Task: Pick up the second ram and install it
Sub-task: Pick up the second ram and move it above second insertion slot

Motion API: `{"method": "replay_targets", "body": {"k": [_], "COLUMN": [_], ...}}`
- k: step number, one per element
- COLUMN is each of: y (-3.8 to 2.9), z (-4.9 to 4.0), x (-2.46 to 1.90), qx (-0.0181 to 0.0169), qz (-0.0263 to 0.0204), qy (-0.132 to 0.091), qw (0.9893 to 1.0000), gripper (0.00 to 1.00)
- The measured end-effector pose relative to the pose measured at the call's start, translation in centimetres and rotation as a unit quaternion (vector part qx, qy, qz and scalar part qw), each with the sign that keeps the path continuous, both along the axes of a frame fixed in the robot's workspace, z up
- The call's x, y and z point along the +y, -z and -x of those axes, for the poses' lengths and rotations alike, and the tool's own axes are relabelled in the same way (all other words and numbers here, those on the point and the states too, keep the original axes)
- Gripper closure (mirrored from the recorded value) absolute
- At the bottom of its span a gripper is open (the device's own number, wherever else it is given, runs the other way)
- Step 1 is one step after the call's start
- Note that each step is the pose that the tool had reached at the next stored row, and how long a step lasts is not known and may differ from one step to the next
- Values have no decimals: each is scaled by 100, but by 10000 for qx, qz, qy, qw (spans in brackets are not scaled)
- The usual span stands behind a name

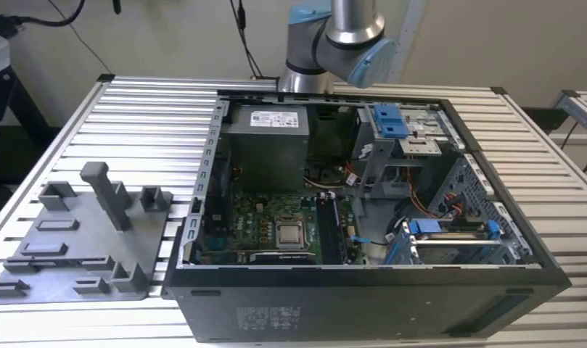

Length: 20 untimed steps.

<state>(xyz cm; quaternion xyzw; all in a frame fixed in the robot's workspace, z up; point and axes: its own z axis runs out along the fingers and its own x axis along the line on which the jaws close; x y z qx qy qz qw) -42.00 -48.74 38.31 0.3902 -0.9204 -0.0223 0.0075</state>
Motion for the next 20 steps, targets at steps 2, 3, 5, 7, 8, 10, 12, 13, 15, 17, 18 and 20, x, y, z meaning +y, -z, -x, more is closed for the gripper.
{"method": "replay_targets", "body": {"k": [2, 3, 5, 7, 8, 10, 12, 13, 15, 17, 18, 20], "y": [0, 0, 0, 0, 0, 0, 0, 0, 0, 0, 1, 2], "z": [1, 1, 0, 0, 0, 1, 1, 1, 1, 0, 0, 0], "x": [0, 0, 0, 0, 0, 1, 1, 1, 1, 1, 1, 1], "qx": [0, 0, 0, 0, 0, -1, -3, -3, -2, -2, -2, -1], "qz": [1, 1, 1, 1, 1, 1, 1, 1, 1, 5, 7, 15], "qy": [-178, -269, -445, -612, -687, -823, -914, -922, -950, -1027, -1094, -1271], "qw": [9998, 9996, 9990, 9981, 9976, 9966, 9958, 9957, 9955, 9947, 9940, 9919], "gripper": [89, 89, 89, 89, 89, 89, 89, 89, 89, 89, 89, 89]}}
